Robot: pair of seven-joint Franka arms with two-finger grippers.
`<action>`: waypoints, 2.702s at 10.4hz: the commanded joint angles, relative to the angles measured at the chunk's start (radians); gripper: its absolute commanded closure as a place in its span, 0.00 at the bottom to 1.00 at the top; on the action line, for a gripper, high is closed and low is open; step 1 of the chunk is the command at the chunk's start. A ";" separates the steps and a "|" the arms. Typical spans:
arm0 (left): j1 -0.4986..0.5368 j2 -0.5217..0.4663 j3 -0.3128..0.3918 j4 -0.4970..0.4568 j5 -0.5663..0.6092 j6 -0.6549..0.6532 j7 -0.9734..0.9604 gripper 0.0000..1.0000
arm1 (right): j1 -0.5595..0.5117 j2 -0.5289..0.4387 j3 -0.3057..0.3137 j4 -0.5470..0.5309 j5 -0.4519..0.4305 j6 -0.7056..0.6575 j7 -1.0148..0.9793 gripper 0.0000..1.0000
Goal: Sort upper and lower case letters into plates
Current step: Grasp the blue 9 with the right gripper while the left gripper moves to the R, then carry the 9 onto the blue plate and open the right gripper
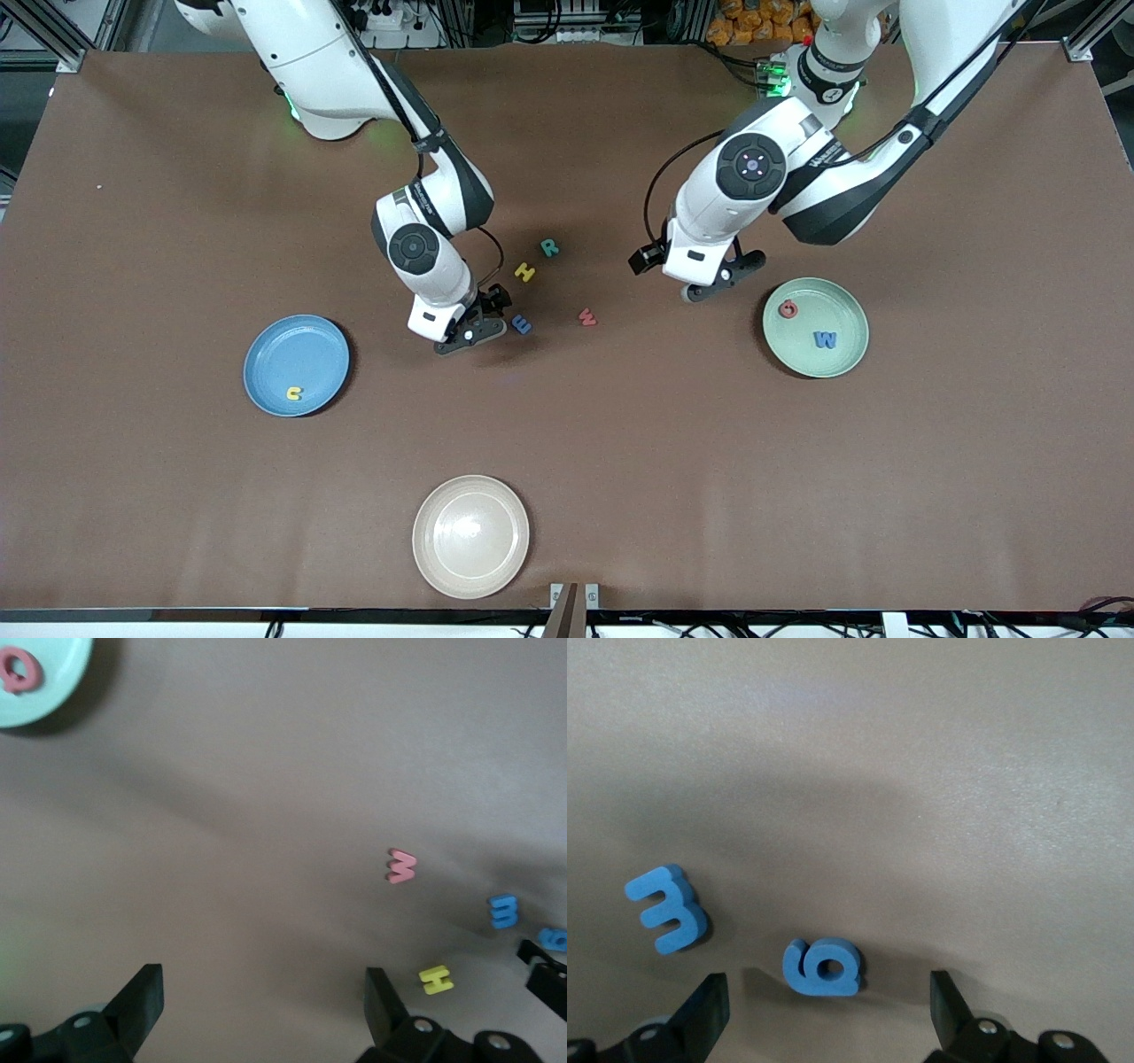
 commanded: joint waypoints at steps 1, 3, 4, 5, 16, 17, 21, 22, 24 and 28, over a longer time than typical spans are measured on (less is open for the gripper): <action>-0.194 0.008 0.142 0.092 -0.010 0.018 -0.064 0.00 | 0.014 0.012 -0.012 0.014 -0.015 0.006 0.017 0.00; -0.375 0.010 0.296 0.161 -0.010 0.018 -0.129 0.00 | 0.014 0.012 -0.012 0.017 -0.015 0.003 0.017 0.00; -0.425 0.010 0.336 0.167 -0.016 0.018 -0.136 0.00 | 0.014 0.018 -0.012 0.023 -0.015 0.003 0.017 0.00; -0.427 0.008 0.344 0.169 -0.018 0.018 -0.137 0.00 | 0.014 0.024 -0.012 0.026 -0.015 0.003 0.017 0.34; -0.477 0.019 0.351 0.157 -0.009 0.013 -0.159 0.00 | -0.012 -0.046 -0.156 0.103 -0.091 -0.131 -0.135 1.00; -0.515 0.040 0.351 0.158 -0.009 0.016 -0.194 0.00 | -0.019 -0.060 -0.191 0.103 -0.091 -0.148 -0.194 1.00; -0.704 0.080 0.423 0.158 0.023 0.031 -0.361 0.00 | -0.171 -0.066 -0.239 0.102 -0.091 -0.165 -0.491 1.00; -0.754 0.102 0.455 0.155 0.058 0.068 -0.433 0.00 | -0.226 -0.063 -0.239 0.102 -0.090 -0.164 -0.582 1.00; -0.786 0.158 0.467 0.154 0.127 0.142 -0.537 0.00 | -0.282 -0.059 -0.238 0.103 -0.088 -0.164 -0.667 1.00; -0.786 0.221 0.473 0.121 0.230 0.255 -0.685 0.00 | -0.294 -0.051 -0.238 0.098 -0.088 -0.165 -0.670 0.00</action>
